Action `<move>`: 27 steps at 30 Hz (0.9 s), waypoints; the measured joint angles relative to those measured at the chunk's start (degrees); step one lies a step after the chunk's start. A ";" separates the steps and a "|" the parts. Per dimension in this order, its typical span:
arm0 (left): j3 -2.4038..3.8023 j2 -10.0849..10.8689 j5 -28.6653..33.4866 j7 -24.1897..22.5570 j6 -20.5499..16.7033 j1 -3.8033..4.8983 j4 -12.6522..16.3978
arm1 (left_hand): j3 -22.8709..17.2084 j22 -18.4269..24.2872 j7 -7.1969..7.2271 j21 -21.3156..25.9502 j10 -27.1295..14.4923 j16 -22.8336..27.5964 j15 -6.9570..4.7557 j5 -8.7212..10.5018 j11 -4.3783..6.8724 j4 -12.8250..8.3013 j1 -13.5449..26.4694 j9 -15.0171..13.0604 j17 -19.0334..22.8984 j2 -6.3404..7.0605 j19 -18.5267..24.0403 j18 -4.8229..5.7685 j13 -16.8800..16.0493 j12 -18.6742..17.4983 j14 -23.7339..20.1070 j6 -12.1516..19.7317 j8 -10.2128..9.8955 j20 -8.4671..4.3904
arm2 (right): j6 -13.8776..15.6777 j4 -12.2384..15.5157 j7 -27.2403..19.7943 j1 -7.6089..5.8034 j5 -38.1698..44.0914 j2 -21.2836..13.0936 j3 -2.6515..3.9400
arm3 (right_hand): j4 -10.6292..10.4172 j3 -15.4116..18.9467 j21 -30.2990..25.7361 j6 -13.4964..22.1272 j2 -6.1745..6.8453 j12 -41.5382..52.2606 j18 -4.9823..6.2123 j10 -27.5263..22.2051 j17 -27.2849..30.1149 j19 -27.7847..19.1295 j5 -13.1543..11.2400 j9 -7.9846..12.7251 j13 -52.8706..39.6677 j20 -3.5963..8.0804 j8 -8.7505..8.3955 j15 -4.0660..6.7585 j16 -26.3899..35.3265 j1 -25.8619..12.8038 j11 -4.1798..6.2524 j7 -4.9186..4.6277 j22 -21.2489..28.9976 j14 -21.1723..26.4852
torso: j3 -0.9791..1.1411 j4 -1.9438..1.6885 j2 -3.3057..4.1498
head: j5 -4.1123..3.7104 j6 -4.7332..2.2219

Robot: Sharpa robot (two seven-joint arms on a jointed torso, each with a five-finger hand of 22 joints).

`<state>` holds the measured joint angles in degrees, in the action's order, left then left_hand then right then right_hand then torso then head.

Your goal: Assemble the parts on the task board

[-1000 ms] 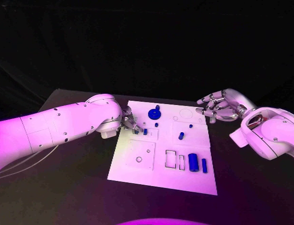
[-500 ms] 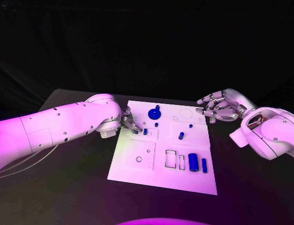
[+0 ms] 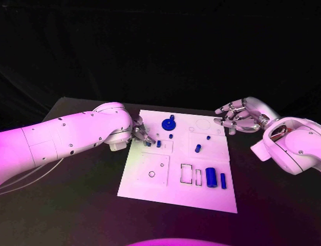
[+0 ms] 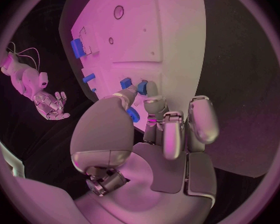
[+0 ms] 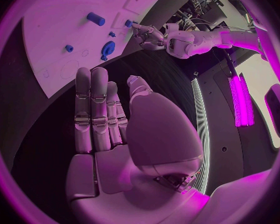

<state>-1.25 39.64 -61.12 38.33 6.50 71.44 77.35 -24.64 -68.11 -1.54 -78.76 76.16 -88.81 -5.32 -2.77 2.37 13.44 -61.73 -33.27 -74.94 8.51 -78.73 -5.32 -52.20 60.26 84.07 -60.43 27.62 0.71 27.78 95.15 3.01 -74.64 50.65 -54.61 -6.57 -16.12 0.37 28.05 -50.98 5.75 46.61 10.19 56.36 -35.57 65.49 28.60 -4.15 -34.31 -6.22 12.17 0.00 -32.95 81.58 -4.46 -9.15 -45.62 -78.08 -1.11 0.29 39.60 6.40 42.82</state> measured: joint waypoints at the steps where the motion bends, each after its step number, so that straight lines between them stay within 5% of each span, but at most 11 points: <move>1: -0.01 0.00 0.06 -0.02 -0.01 0.00 0.00 | 0.00 0.00 0.00 0.00 0.00 0.00 0.00 0.00 0.00 0.00 0.00 0.00 0.00 0.00 0.00 0.00 0.00 0.00 0.00 0.00 0.00 0.00 | 0.00 0.00 0.00 0.00 0.00 0.00 0.00 | 0.00 0.00 0.00 0.00 0.00 0.00 0.00 0.00 0.00 0.00 0.00 0.00 0.01 0.00 0.00 0.00 0.00 0.00 0.00 0.00 0.00 0.00 | 0.00 0.01 0.00 | 0.01 0.00; 27: 0.02 0.99 1.12 -0.34 -1.09 -0.01 0.59 | 6.57 0.01 0.00 0.00 -0.21 0.00 0.00 0.00 -0.21 2.14 -0.21 0.55 0.02 1.01 0.00 0.00 0.67 -0.23 0.00 0.01 -0.01 0.00 | -0.05 -0.03 0.00 0.03 -0.01 -0.02 0.00 | 0.00 0.00 -0.23 0.00 0.00 0.00 0.00 0.05 -0.04 0.00 0.00 0.00 0.12 0.00 0.00 0.00 0.34 0.00 -0.05 0.00 0.06 0.00 | 0.01 0.02 0.01 | -0.04 -0.02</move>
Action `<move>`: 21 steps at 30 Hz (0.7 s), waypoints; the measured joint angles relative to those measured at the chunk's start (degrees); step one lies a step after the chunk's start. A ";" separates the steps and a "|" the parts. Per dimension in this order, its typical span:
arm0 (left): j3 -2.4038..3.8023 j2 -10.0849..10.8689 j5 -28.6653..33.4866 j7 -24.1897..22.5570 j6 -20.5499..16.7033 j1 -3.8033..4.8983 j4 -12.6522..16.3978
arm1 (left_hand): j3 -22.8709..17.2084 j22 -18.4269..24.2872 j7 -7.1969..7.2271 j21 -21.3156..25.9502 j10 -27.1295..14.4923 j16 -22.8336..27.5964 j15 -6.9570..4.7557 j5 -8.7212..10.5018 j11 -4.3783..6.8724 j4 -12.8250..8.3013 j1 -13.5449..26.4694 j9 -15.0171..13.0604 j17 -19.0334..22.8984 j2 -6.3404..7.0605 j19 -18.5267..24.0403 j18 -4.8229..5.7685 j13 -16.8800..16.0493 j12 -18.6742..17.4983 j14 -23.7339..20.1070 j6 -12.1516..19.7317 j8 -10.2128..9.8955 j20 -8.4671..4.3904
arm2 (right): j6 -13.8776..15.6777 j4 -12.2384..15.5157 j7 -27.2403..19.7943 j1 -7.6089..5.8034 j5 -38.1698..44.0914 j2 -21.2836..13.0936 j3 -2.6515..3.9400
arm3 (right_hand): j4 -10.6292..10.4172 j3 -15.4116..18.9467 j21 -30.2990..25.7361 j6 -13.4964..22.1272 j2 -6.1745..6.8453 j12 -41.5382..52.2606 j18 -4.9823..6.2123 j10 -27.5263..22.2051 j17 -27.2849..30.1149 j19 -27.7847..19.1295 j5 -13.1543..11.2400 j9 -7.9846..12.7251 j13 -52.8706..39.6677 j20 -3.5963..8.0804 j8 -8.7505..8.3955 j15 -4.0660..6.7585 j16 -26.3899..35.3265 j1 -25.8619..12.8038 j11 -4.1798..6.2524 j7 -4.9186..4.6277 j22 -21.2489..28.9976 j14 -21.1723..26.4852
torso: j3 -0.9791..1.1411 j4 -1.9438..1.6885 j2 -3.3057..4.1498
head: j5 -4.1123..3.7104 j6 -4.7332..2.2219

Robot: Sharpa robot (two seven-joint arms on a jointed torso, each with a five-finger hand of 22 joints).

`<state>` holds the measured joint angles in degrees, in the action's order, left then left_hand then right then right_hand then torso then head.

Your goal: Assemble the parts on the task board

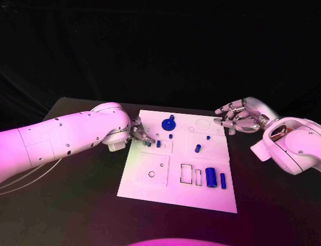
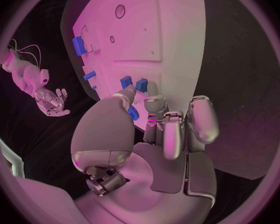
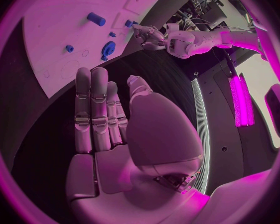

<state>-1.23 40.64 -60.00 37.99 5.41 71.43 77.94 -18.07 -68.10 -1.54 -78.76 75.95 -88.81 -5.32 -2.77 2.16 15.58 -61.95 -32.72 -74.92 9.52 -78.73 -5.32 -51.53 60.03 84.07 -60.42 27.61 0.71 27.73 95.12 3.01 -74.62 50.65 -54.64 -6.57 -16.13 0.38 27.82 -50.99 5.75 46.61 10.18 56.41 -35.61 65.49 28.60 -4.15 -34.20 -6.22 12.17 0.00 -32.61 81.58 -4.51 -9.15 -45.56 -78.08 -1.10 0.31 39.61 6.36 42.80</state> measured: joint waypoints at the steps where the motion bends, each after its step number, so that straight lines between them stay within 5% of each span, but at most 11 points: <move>1: 0.01 0.08 0.01 0.00 -0.01 0.01 0.05 | 0.07 0.00 0.00 0.00 0.00 0.00 0.00 0.00 0.00 0.07 0.00 0.00 0.00 0.00 0.00 0.00 0.00 0.00 0.00 0.00 0.00 0.00 | 0.00 0.00 0.00 0.00 0.00 0.00 0.00 | 0.00 0.00 0.00 0.00 0.00 0.00 0.00 0.00 0.00 0.00 0.00 0.00 0.00 0.00 0.00 0.00 0.00 0.00 0.00 0.00 0.00 0.00 | -0.01 0.00 0.00 | 0.00 0.01; 21: 0.23 0.50 0.58 -0.59 -1.61 0.04 0.63 | 2.55 0.21 0.00 0.00 0.00 0.00 0.00 0.00 0.00 0.97 -0.01 0.21 0.01 -0.01 0.00 0.00 0.21 -0.34 0.00 0.00 0.00 0.00 | -0.03 -0.09 0.01 0.03 0.00 0.07 -0.01 | 0.00 0.00 0.00 0.00 0.00 0.00 0.00 0.01 0.01 0.00 0.00 0.00 0.00 0.00 0.00 0.00 0.00 0.00 -0.01 0.00 0.00 0.00 | -0.03 -0.01 -0.01 | 0.03 0.04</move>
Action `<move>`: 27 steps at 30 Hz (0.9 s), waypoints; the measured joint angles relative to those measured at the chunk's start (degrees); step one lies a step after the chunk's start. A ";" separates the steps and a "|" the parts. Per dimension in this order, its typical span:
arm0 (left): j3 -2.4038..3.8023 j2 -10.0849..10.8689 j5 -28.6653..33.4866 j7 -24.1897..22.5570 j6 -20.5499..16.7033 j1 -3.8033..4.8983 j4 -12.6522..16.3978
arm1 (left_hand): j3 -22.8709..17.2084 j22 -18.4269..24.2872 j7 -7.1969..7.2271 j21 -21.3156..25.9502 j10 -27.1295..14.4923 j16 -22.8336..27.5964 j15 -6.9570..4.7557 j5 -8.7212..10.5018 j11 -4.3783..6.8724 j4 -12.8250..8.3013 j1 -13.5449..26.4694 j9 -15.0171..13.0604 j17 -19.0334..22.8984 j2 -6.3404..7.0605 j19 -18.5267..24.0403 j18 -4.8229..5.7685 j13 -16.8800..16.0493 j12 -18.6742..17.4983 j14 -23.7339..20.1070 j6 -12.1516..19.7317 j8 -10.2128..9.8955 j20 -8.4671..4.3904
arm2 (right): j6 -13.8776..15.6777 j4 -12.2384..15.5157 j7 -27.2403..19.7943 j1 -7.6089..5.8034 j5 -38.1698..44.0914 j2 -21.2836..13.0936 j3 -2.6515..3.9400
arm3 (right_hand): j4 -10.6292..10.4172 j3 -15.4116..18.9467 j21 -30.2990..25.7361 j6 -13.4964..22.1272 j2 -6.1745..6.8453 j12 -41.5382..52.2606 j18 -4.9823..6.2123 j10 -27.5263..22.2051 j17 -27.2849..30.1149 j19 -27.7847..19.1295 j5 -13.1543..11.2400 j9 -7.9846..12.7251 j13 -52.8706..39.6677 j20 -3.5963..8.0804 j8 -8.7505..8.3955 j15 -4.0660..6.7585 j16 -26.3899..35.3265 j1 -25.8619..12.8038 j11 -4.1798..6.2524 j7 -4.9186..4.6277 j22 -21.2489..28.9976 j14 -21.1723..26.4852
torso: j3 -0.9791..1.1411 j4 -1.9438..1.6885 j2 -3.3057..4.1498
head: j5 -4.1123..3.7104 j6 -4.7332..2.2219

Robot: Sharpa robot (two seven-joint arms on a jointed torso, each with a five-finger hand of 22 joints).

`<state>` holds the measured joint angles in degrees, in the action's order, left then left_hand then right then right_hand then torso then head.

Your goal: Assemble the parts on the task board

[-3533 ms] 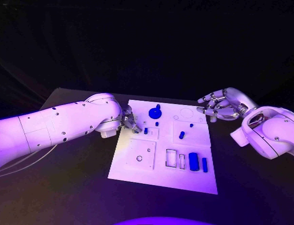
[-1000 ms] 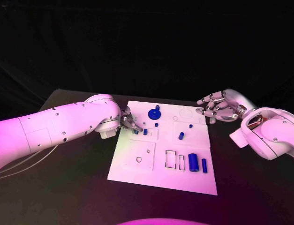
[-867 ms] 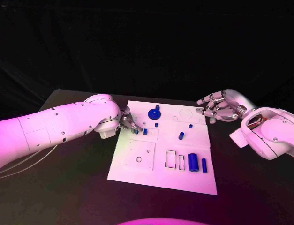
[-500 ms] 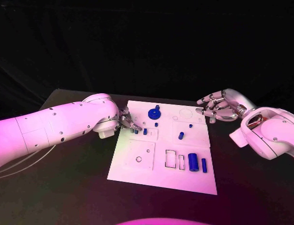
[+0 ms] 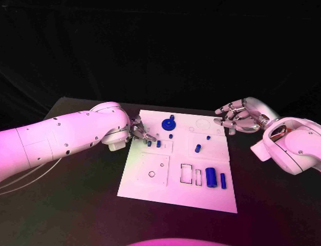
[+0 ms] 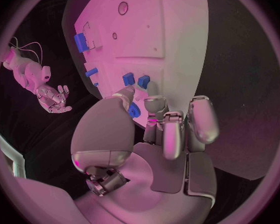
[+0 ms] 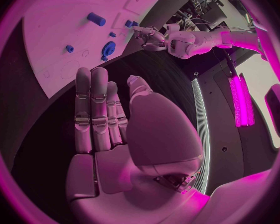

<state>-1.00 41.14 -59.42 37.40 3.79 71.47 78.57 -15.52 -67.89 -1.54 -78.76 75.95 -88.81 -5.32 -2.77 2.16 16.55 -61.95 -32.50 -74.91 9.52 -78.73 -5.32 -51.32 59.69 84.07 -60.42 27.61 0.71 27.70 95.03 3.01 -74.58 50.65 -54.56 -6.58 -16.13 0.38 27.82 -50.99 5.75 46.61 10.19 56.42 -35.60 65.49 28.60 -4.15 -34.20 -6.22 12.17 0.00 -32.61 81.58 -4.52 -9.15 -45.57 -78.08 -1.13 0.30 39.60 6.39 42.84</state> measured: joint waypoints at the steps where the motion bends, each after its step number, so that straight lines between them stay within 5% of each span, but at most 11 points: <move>1: 0.06 0.07 0.09 -0.11 -0.24 0.00 0.06 | 0.31 0.00 0.00 0.00 0.00 0.00 0.00 0.00 0.00 -0.01 0.00 0.06 0.00 0.00 0.00 -0.01 0.06 0.00 0.00 0.00 0.00 0.00 | 0.00 0.00 0.00 0.00 0.00 0.00 0.00 | 0.00 0.00 0.00 0.00 0.00 0.00 0.00 0.00 0.00 0.00 0.00 0.00 0.00 0.00 0.00 0.00 0.00 0.00 0.00 0.00 0.00 0.00 | 0.00 0.00 0.00 | 0.00 0.00; 9: 1.20 1.77 1.36 -1.06 -1.86 0.26 1.29 | 1.88 2.08 -0.64 1.12 -1.62 0.00 0.00 0.00 -0.29 -0.19 -1.33 0.46 0.00 -0.70 0.67 0.00 2.57 -2.29 0.00 0.90 -0.04 0.43 | 0.00 -0.04 -0.01 0.02 0.00 0.01 0.00 | 0.00 0.00 0.00 0.00 0.00 0.00 0.00 0.00 0.00 0.00 0.00 0.00 0.00 0.00 0.00 0.00 0.00 0.00 -0.01 0.00 0.00 0.00 | 0.03 0.01 -0.02 | -0.12 -0.08; 13: 1.61 3.24 1.74 -1.39 -2.27 0.85 2.54 | 2.65 5.17 -1.36 3.06 -4.17 0.00 0.43 0.00 -0.95 -0.22 -3.20 1.09 0.00 -0.86 2.61 0.00 6.37 -5.62 0.00 2.60 -1.07 0.61 | 0.00 -0.06 -0.01 0.02 0.00 -0.01 0.00 | 0.00 0.00 0.00 0.00 0.00 0.00 0.00 0.03 0.00 0.00 0.00 0.00 0.00 0.00 0.00 0.00 0.00 0.00 -0.03 0.00 0.00 0.00 | 0.04 0.01 -0.02 | -0.18 -0.10; 18: 1.78 5.05 1.98 -2.41 -3.53 1.28 4.37 | 2.92 8.54 -2.45 5.23 -7.70 0.00 1.04 0.00 -1.75 -0.09 -4.69 2.19 0.01 -1.07 4.01 -0.01 12.00 -10.53 -0.01 4.33 -2.06 1.12 | 0.00 -0.09 -0.01 0.04 0.00 -0.01 0.00 | 0.00 0.00 0.00 0.00 0.00 0.00 0.00 0.04 0.01 0.00 0.00 0.00 0.00 0.00 0.00 0.00 0.00 0.00 -0.04 0.00 0.00 0.00 | 0.05 0.00 -0.03 | -0.30 -0.10; 27: 1.65 7.22 2.34 -5.04 -7.00 1.34 7.53 | 3.07 9.59 -2.45 6.00 -8.30 0.00 1.24 0.00 -1.94 -0.25 -6.65 2.90 0.01 -1.07 4.54 -0.61 13.68 -11.79 -0.21 4.33 -2.06 1.26 | 0.01 -0.13 -0.01 0.18 -0.01 -0.02 0.00 | 0.00 0.00 0.00 0.00 0.00 0.00 0.00 0.04 0.01 0.00 0.00 0.00 0.00 0.00 0.00 0.00 0.00 0.00 -0.04 0.00 0.00 0.00 | 0.05 0.00 -0.03 | -0.41 -0.13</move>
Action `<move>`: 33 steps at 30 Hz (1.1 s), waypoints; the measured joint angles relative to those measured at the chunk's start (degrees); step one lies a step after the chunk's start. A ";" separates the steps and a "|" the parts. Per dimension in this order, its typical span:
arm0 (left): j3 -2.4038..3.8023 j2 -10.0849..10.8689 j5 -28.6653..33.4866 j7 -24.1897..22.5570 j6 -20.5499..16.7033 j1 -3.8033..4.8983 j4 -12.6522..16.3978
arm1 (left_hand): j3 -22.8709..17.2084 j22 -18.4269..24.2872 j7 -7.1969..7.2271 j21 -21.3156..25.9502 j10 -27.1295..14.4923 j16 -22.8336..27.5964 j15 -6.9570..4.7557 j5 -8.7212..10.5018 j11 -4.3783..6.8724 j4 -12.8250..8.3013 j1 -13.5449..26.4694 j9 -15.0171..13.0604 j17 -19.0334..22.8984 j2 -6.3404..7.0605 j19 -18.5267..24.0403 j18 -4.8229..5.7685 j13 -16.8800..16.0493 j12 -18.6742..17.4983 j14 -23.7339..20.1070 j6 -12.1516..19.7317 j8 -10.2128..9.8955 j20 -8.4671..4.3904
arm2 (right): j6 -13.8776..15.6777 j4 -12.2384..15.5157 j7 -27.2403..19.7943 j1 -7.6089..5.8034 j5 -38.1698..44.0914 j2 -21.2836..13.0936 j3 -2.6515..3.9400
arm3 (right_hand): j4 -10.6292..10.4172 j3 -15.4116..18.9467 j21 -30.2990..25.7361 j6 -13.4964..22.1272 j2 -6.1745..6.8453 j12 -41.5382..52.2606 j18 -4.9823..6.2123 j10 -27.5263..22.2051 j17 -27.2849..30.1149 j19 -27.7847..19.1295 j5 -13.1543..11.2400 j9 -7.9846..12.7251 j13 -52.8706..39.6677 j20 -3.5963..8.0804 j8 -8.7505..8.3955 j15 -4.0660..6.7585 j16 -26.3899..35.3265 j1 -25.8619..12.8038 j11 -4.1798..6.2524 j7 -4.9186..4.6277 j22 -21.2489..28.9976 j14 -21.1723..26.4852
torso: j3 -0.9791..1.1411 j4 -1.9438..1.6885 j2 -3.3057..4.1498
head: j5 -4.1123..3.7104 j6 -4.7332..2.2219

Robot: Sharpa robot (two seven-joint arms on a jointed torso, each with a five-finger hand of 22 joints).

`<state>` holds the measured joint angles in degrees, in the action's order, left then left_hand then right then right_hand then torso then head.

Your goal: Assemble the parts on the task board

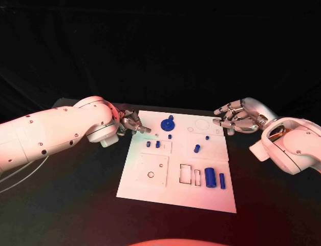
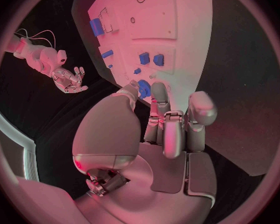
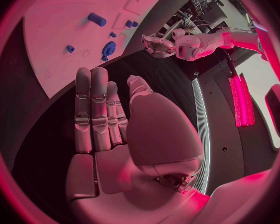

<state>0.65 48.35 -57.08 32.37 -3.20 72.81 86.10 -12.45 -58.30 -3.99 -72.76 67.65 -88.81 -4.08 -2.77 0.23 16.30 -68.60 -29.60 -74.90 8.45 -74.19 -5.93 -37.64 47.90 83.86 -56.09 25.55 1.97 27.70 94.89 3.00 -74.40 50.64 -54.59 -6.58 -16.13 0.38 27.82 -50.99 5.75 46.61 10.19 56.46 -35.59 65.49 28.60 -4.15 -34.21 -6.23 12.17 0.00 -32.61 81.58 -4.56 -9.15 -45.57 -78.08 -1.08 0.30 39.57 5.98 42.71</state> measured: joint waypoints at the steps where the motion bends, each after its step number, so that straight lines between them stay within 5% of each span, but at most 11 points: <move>1: -0.13 0.20 -0.01 -0.35 -0.57 -0.06 0.34 | 0.00 0.05 0.00 0.00 0.00 0.00 0.00 0.00 0.00 0.00 -0.22 0.07 0.00 -0.22 0.07 0.00 0.03 0.00 0.00 0.00 0.00 0.07 | 0.00 0.00 0.00 0.05 0.00 -0.01 0.00 | 0.00 0.00 0.00 0.00 0.00 0.00 0.00 0.00 0.00 0.00 0.00 0.00 0.00 0.00 0.00 0.00 0.00 0.00 0.00 0.00 0.00 0.00 | 0.00 -0.01 -0.01 | 0.03 0.01; 14: -1.09 0.22 -2.35 -2.14 -5.25 -1.71 1.24 | 0.40 -0.46 0.00 0.00 0.00 0.00 0.20 0.00 0.00 0.40 -0.15 0.61 -0.02 0.30 0.06 0.02 0.52 -0.31 0.20 0.00 -0.31 0.08 | 0.00 0.00 0.00 0.39 -0.02 -0.09 -0.02 | 0.00 0.00 0.00 0.00 0.00 0.00 0.00 0.00 0.01 0.00 0.00 0.00 0.00 0.00 0.00 0.00 0.00 0.00 0.00 0.00 0.00 0.00 | -0.06 -0.04 -0.01 | 0.32 -0.09; 33: -1.31 -1.44 -7.66 1.25 -4.59 -3.46 0.20 | 1.56 -4.52 0.41 -2.01 1.66 0.00 0.20 0.00 0.41 0.46 2.21 1.26 -0.03 0.53 -2.40 0.06 -1.49 1.70 0.20 -1.26 -0.05 -0.14 | 0.00 0.01 -0.02 0.59 -0.05 -0.14 -0.02 | 0.00 0.00 0.00 0.00 0.00 0.00 0.00 0.00 0.01 0.00 0.00 0.00 0.00 0.00 0.00 0.00 0.00 0.00 -0.01 0.00 0.00 0.00 | -0.05 0.01 0.07 | 0.52 0.21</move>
<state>-0.66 46.91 -64.74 33.62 -7.80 69.35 86.29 -10.89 -62.82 -3.58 -74.77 69.31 -88.81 -3.88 -2.77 0.63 16.76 -66.39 -28.34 -74.94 8.98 -76.59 -5.87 -39.14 49.60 84.06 -57.35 25.51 1.82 27.70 94.90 2.99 -73.81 50.59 -54.73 -6.60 -16.13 0.38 27.83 -50.99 5.75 46.61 10.18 56.46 -35.58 65.49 28.60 -4.15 -34.21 -6.22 12.17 0.00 -32.61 81.58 -4.56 -9.15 -45.57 -78.08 -1.13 0.31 39.64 6.50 42.92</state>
